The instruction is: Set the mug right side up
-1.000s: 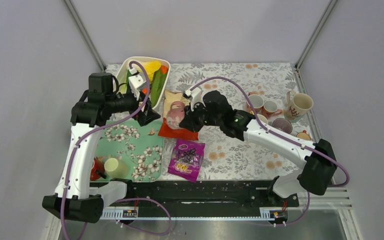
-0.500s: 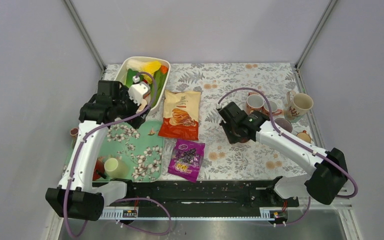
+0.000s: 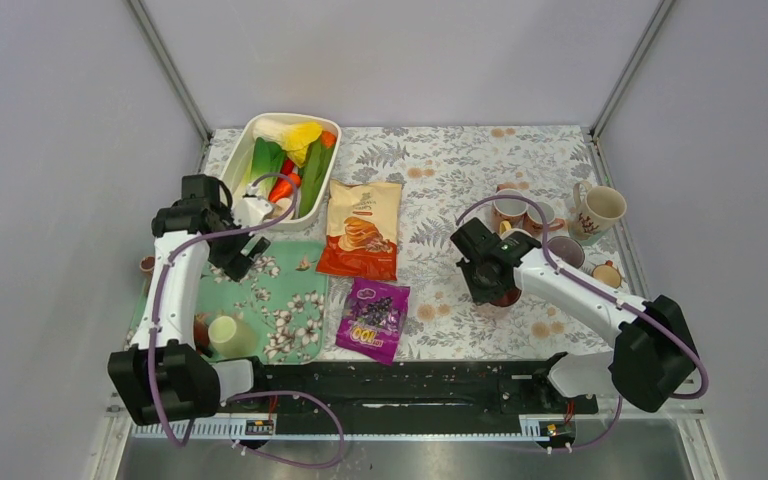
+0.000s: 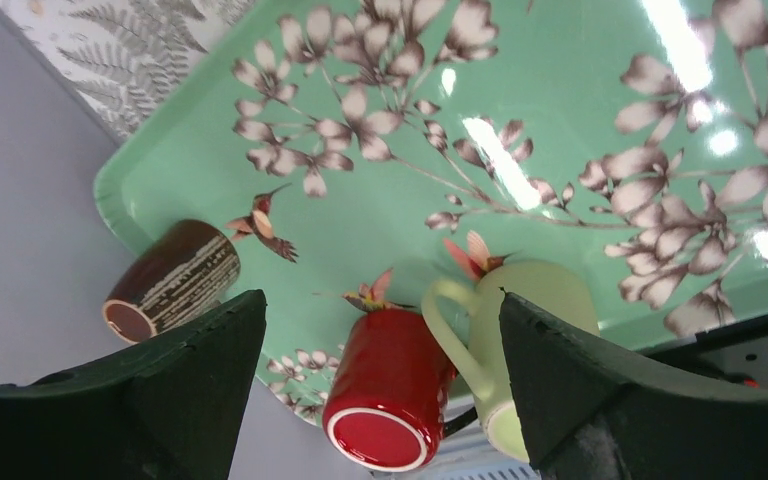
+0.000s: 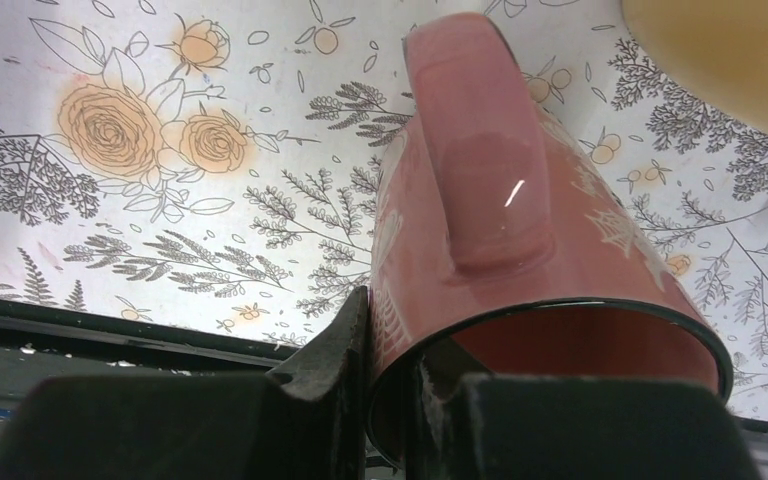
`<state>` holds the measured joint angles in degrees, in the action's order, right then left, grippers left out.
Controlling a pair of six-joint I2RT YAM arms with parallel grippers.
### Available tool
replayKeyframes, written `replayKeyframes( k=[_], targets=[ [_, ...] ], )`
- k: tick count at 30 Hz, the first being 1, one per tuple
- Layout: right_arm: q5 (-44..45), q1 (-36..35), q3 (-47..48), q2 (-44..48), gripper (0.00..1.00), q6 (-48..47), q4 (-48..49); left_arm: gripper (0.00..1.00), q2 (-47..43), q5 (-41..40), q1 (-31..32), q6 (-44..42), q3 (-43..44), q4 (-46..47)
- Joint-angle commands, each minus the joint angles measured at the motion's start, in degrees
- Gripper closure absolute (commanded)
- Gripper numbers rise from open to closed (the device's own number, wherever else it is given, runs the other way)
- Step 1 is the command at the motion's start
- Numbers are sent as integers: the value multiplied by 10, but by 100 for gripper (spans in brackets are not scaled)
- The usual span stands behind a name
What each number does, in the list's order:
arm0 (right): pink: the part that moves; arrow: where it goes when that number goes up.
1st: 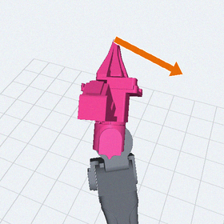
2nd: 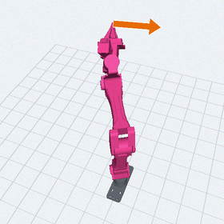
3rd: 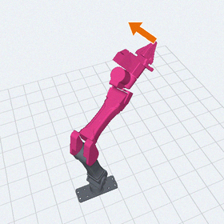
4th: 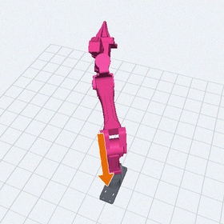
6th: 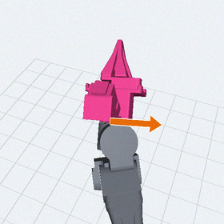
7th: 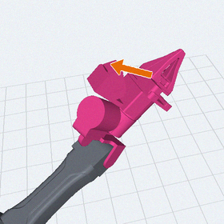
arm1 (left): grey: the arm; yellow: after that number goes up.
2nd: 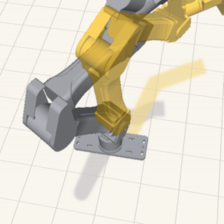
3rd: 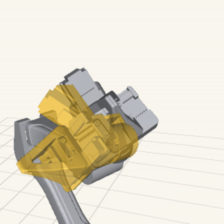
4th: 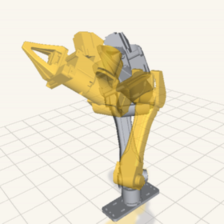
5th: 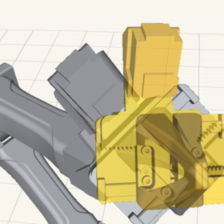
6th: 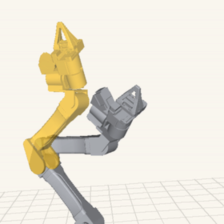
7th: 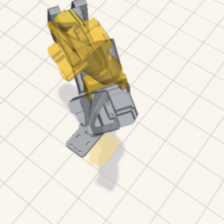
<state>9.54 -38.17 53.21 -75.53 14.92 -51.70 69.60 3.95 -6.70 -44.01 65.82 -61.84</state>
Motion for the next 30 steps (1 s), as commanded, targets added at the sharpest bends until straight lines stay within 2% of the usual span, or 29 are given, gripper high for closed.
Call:
replayKeyframes(
  k=[1, 4, 10, 12, 13, 15, 17, 19, 21, 23, 26, 30],
  targets=[
    [1, 4, 14, 2, 82, 4, 29, 11, 1, -17, -15, -44, -16, -43],
    [1, 4, 14, 4, 72, 1, 29, 9, -15, -28, -31, -70, -33, -47],
    [-2, 5, 18, 0, 61, -4, 22, 5, -1, -51, -96, -107, 0, -54],
    [-7, 4, 22, 1, 53, -7, 19, 5, 19, -47, -125, -121, 28, -47],
    [-13, 4, 24, 2, 50, -11, 17, 10, 29, -53, -136, -137, 37, -36],
    [-27, 3, 30, 9, 42, -26, 17, 16, 54, -111, -142, -193, 39, 7],
    [-33, 3, 37, 19, 35, -35, 16, 16, 87, -164, -150, -234, 46, 55],
    [-31, 3, 41, 29, 31, -40, 14, 12, 142, -178, -163, -202, 106, 47],
    [-26, 4, 41, 36, 28, -42, 14, 10, 198, -127, -191, -141, 204, 0],
    [-21, 4, 38, 38, 26, -41, 18, 2, 241, -69, -228, -69, 279, -17],
    [-23, 3, 36, 33, 24, -43, 21, 1, 292, -30, -254, -15, 297, -7],
    [-29, 4, 36, 22, 24, -46, 21, 1, 330, -23, -269, 26, 258, 47]
  ],
)
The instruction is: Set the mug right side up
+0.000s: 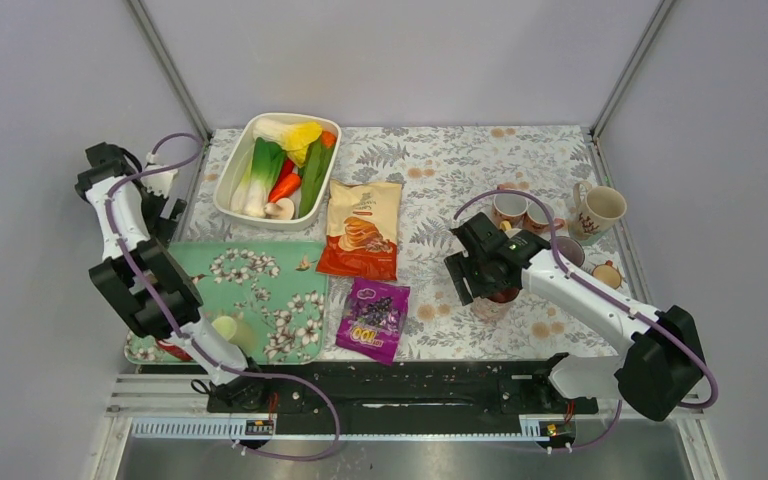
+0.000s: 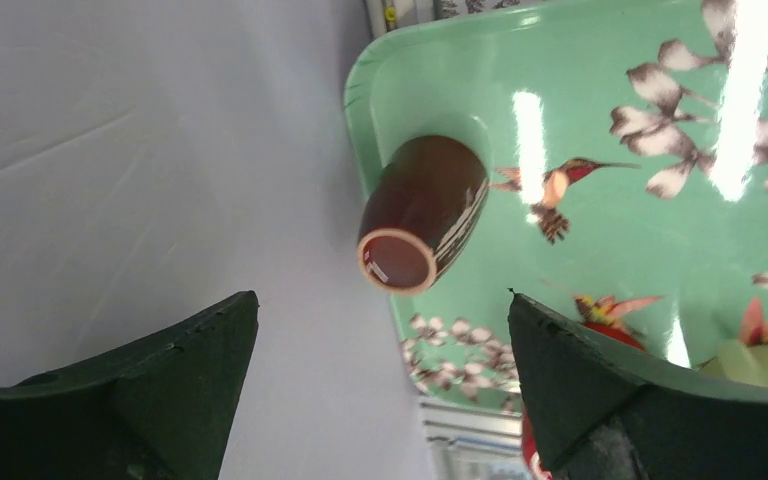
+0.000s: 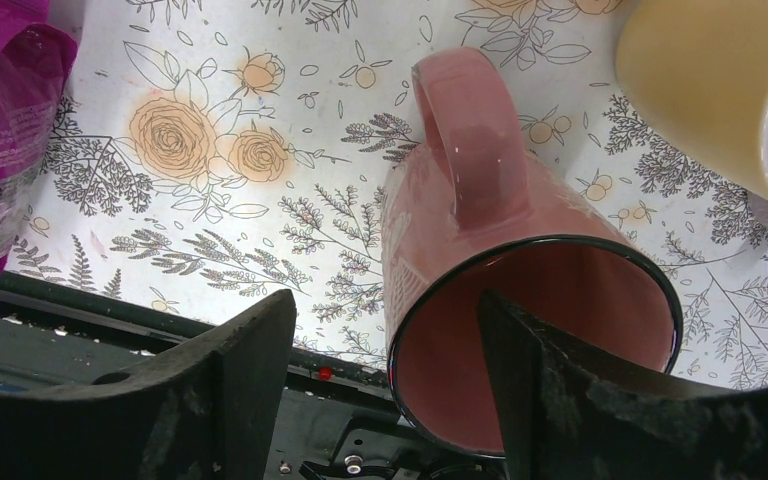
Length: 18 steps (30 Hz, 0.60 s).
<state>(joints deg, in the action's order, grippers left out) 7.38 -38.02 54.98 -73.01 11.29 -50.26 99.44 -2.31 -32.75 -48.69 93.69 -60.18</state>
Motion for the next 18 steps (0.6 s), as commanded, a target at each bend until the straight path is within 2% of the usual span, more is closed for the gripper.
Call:
replayKeyframes(
  k=[1, 7, 13, 18],
  targets=[
    [-7, 2, 18, -5, 24, -10, 7, 1, 36, 39, -14, 81, -33, 51],
    [-4, 2, 11, -4, 24, -11, 13, 9, 65, 31, -43, 112, -67, 126],
    [-4, 1, 10, -8, 24, -12, 16, 29, 76, 34, -43, 105, -130, 136],
    [-5, 2, 12, -11, 24, -14, 18, 34, 25, 79, -33, 100, -209, 138]
  ],
)
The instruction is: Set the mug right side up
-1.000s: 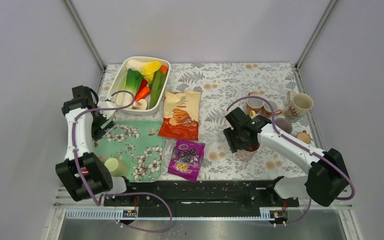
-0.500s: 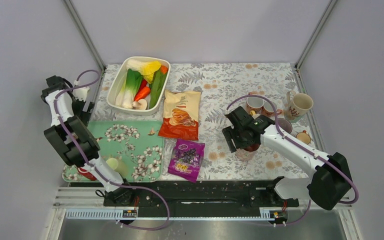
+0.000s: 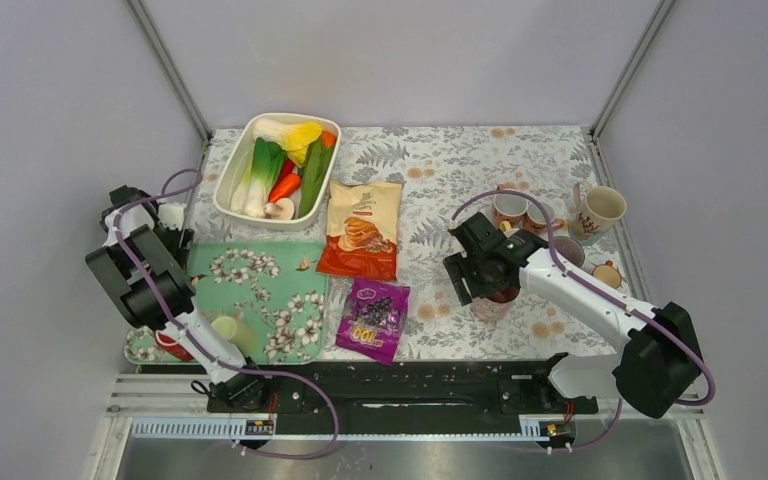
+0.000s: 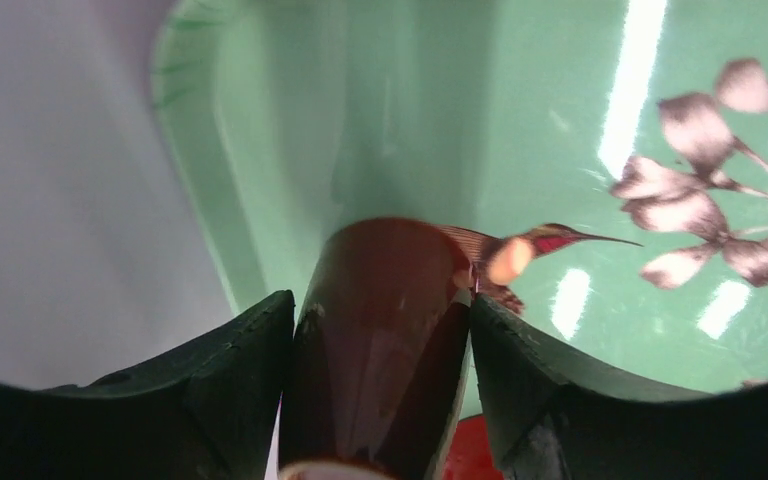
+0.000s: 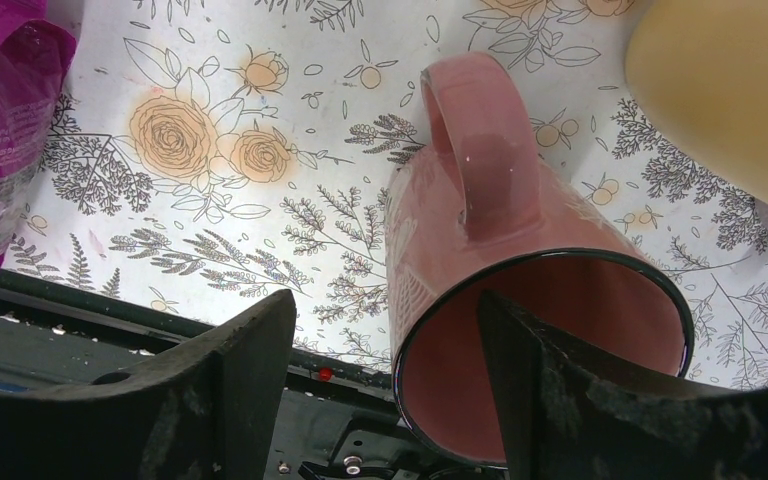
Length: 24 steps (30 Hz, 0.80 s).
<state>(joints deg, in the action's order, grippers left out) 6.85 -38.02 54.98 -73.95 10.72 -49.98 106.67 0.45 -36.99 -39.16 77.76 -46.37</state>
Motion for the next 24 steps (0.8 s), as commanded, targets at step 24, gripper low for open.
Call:
replayKeyframes(
  k=[24],
  targets=[
    [-5, 1, 15, -15, 24, -13, 15, 5, -156, 96, -38, -67, -127, -39]
  ],
)
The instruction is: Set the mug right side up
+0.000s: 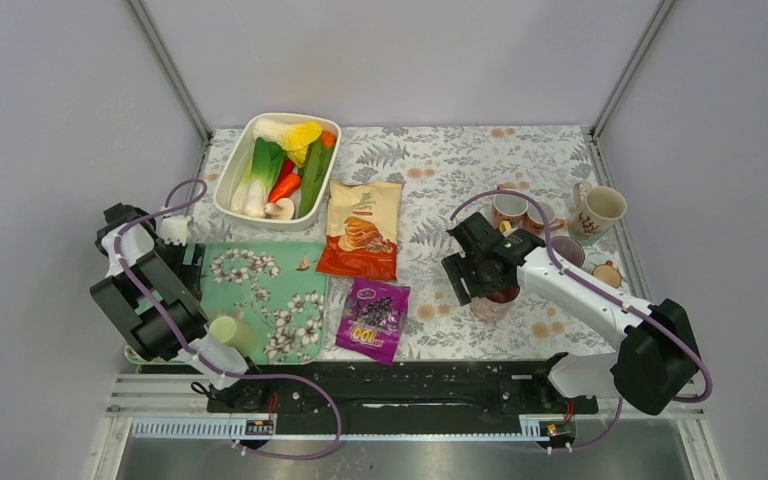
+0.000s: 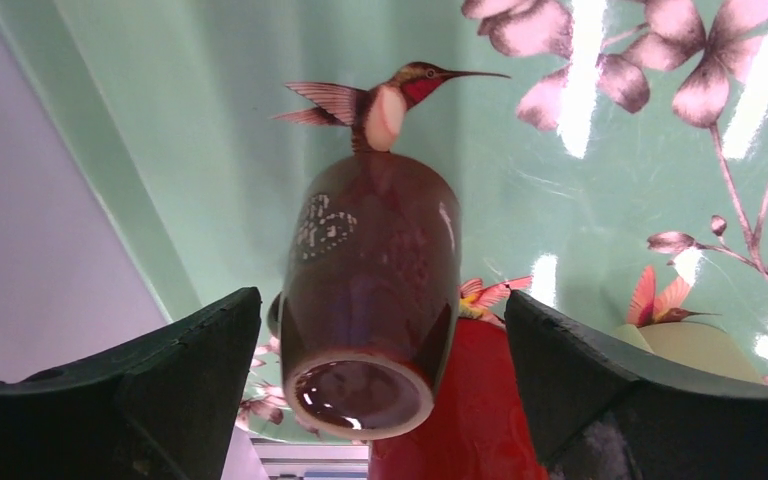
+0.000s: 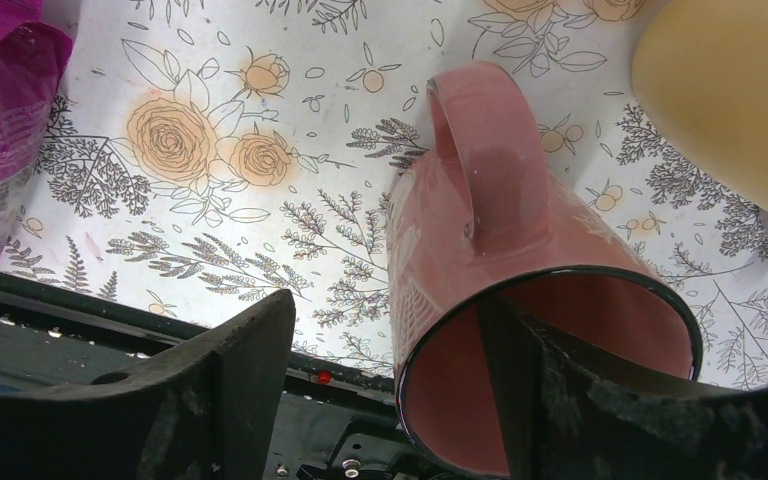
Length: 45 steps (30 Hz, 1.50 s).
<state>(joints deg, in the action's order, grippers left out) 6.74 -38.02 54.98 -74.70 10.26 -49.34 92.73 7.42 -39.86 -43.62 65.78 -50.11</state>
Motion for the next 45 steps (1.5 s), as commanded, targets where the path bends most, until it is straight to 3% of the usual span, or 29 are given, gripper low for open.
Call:
replayKeyframes(
  k=[1, 6, 10, 11, 19, 26, 34, 45],
  targets=[
    [-3, 1, 15, -9, 24, -8, 9, 9, -13, 25, -11, -22, -6, 0],
    [-3, 2, 15, -8, 24, -9, 9, 38, 2, 29, -18, -18, 0, 18],
    [-3, 1, 15, -7, 24, -8, 9, 96, 7, 42, -18, -13, 4, 20],
    [-4, 1, 15, -6, 24, -8, 8, 100, 9, 47, -18, -11, 6, 16],
    [-12, 2, 56, 33, 23, -6, 3, 100, -42, 138, -9, 12, 32, -24],
    [-120, -8, 53, 83, 24, 32, 112, 100, -88, 194, 24, 36, 16, -30],
    [-221, -54, 7, 83, 23, 183, 429, 100, -156, 277, 142, 70, 66, -93],
    [-285, -91, 68, -116, 23, 415, 757, 100, -203, 361, 332, 120, 196, -168]
  ],
)
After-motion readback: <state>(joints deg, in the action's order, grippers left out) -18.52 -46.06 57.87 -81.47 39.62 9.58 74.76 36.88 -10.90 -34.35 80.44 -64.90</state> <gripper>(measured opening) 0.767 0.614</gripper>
